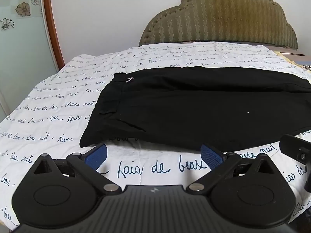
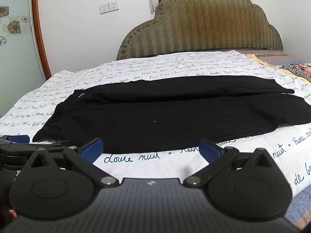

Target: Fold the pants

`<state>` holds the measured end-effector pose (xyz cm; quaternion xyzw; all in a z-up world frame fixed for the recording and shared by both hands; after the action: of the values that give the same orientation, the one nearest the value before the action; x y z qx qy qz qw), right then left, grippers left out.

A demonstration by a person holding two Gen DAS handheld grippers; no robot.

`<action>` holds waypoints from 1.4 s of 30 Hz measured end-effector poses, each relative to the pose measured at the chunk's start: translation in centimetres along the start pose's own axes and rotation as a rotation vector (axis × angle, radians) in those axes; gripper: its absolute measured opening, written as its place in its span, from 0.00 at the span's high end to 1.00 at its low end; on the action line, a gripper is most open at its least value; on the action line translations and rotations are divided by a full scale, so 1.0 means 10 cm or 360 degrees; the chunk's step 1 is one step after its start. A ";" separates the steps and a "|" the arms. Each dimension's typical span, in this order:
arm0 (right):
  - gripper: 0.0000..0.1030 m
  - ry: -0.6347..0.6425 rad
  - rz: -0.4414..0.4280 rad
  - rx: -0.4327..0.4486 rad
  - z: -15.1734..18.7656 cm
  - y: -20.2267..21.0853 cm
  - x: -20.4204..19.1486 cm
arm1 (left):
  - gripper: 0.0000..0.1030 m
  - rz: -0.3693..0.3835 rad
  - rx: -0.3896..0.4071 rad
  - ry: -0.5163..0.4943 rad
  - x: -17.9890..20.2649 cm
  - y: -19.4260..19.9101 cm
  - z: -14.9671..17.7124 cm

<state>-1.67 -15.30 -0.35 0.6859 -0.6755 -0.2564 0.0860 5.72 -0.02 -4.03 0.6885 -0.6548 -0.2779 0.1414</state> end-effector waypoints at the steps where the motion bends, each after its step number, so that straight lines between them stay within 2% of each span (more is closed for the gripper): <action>1: 0.00 -0.0001 -0.0003 -0.0002 0.00 0.00 0.00 | 0.00 0.0004 -0.0002 -0.0001 0.00 0.00 0.00; 5: 0.00 0.0006 -0.0004 -0.0007 0.01 -0.01 -0.01 | 0.00 0.0004 -0.0033 -0.0034 0.03 -0.02 0.03; 8: 0.00 0.0010 -0.0001 -0.0012 0.01 -0.01 -0.01 | 0.00 -0.0068 -0.0065 -0.0102 0.08 -0.04 0.06; 9: 0.00 0.0011 0.0000 -0.0013 0.01 -0.01 -0.02 | 0.00 -0.0059 -0.0065 -0.0114 0.08 -0.02 0.08; 11: 0.00 0.0012 0.0004 -0.0014 0.01 -0.01 -0.02 | 0.00 -0.0014 -0.0072 -0.0096 0.11 -0.05 0.07; 17: 0.00 0.0014 0.0008 -0.0014 0.01 0.00 0.00 | 0.00 -0.0007 -0.0046 -0.0100 0.11 -0.01 0.06; 21: 0.00 0.0010 0.0007 -0.0020 0.02 0.00 0.00 | 0.00 -0.0054 -0.0150 -0.0153 0.12 -0.07 0.09; 35: 0.00 0.0019 0.0009 -0.0016 0.01 0.03 0.01 | 0.00 -0.0029 -0.0181 -0.0134 0.10 -0.09 0.12; 42: 0.00 0.0007 -0.0072 -0.0021 0.03 0.01 -0.01 | 0.00 -0.0048 -0.0170 -0.0143 0.10 -0.12 0.13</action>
<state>-1.88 -15.18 -0.52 0.7010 -0.6580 -0.2612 0.0862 5.99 -0.66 -5.92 0.6766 -0.6344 -0.3451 0.1442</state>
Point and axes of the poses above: each gripper's, at about its wrist camera, not at the fingertips, and y roughly against the way its jaws point, x to its right, z to its underside, the point moved 7 cm from there along -y, roughly the way its jaws point, and after that the axes turned 6 degrees about -z, right-handed, at the moved point
